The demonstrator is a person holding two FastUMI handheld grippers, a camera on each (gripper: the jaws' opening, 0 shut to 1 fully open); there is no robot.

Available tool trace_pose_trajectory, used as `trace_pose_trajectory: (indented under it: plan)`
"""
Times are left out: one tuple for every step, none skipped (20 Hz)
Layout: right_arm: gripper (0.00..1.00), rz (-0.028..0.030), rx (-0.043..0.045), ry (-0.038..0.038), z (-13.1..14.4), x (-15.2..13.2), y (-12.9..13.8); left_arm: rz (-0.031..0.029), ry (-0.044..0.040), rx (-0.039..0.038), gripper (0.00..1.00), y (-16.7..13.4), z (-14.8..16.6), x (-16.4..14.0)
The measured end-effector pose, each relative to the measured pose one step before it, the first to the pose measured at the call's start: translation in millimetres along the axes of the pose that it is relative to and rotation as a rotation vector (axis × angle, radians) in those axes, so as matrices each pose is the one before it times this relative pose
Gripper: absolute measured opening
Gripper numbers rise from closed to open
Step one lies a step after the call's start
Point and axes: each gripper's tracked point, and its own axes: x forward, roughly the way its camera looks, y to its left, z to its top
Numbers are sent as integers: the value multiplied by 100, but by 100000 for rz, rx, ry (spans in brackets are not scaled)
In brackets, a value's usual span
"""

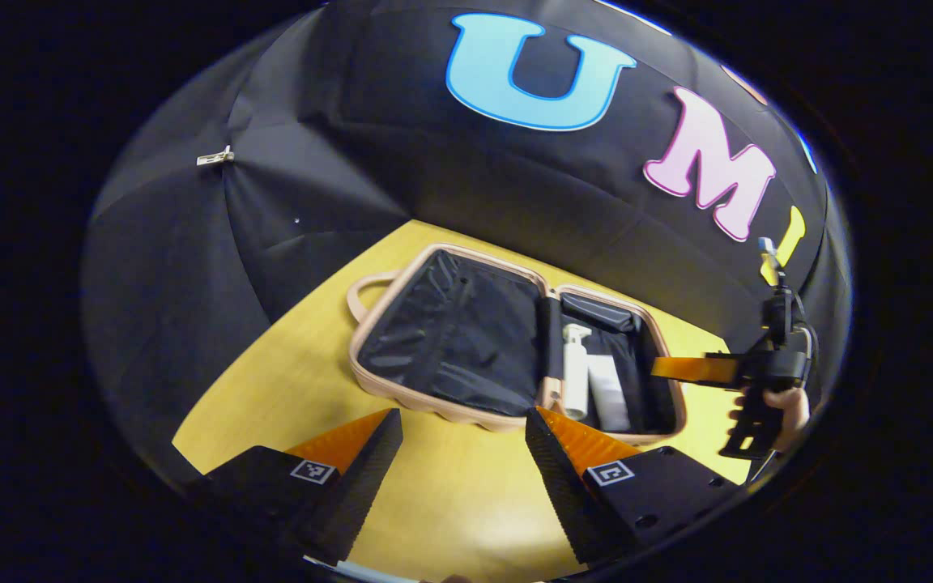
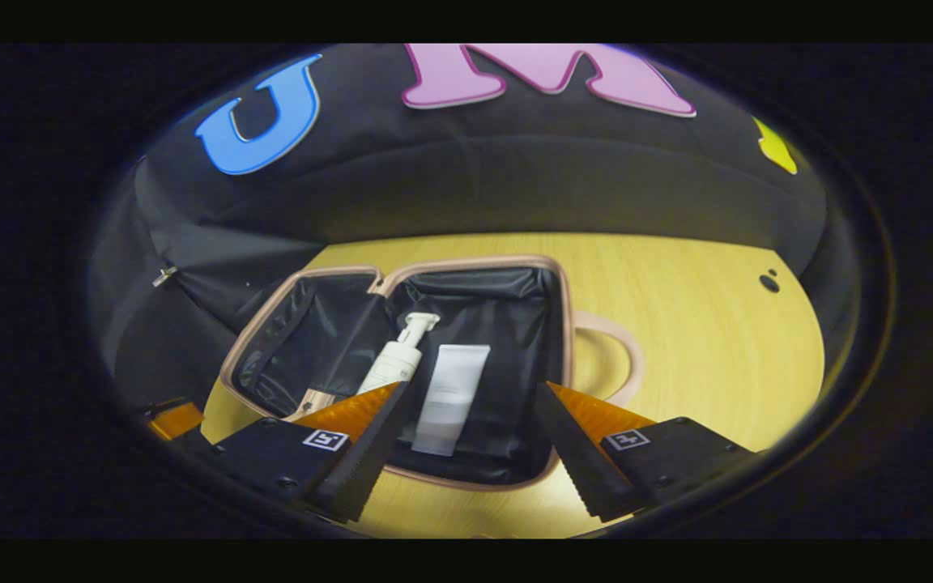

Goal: First open the suitcase, pack the skin care products into it, and then close the suitcase.

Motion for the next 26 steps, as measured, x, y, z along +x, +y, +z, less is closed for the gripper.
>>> trace_pose_trajectory:
  plan:
    - [99,119,-1252,-4587,914,-1260,-260,677,-1303,-253,97,1645,915,1145]
    - [98,-1104,-1573,-5030,1036,-1366,-736,616,-584,-122,96,1496,721,1198]
    - [98,-1255,-1105,-4907,931,-1370,-832,1648,-419,-240,97,1820,987,1326]
    - [98,-1694,-552,-4170,843,-1269,-921,1591,-738,-435,97,1957,890,1507]
    - [98,-2237,-575,-4761,911,-1438,-1201,1210,-534,-122,97,1539,1169,1470]
    - [98,-2613,479,-4460,806,-1117,-1242,1266,629,556,97,1409,645,1416]
    - [98,-2156,1167,-4898,720,-1083,-1018,960,-327,1003,97,1106,948,1530]
    - [98,-3203,494,-3989,385,-992,-1231,473,-184,1412,97,809,918,1674]
    - [98,-3645,249,-2112,-249,-1116,-1667,543,-212,550,96,703,1010,1637]
    - [98,-3129,498,-856,-399,-1305,-1286,137,833,-768,97,518,760,1523]
    - [98,-3038,325,120,-644,-926,-1116,-857,1814,-1873,96,246,446,1510]
    - [98,-2713,125,933,-571,-942,-1138,-2085,2456,-2267,96,-186,183,1113]
    - [98,-1655,-1246,400,-550,-866,-892,-3176,1571,-1769,96,-441,319,1270]
    - [98,-2430,-2089,-1444,-91,-798,-1054,-2280,3217,-1275,96,-170,-279,1544]
    - [98,-1702,-2808,-2553,245,-772,-968,872,2734,-457,95,284,-124,1142]
    - [98,-2270,-2818,-178,-269,-597,-965,2890,2480,472,95,751,-224,1241]
    - [98,-1306,-1962,905,-727,-582,-800,1606,3347,986,95,236,-506,1177]
    - [98,-1462,-623,2312,-678,-268,-506,735,3770,1889,94,-82,-555,747]
    - [98,-730,1027,2071,-608,-94,-329,1339,3166,2551,93,119,-615,412]
    - [98,-335,1703,1392,-388,-79,-209,315,4078,3148,90,-96,-728,720]
    - [98,-513,1075,828,-263,101,-224,-1375,646,2589,86,-322,29,156]
    - [98,-637,151,563,-221,138,-343,-804,-1127,1958,85,-91,823,-136]
    - [98,-519,1,539,-249,50,-231,505,2629,259,79,208,-94,-268]
    - [97,-81,68,479,-205,62,-95,1358,1811,587,77,228,-265,210]
    - [98,114,282,390,-76,77,13,2545,1549,840,73,446,-125,0]
    - [98,187,379,639,-163,139,-1,1864,572,884,65,-58,-126,243]
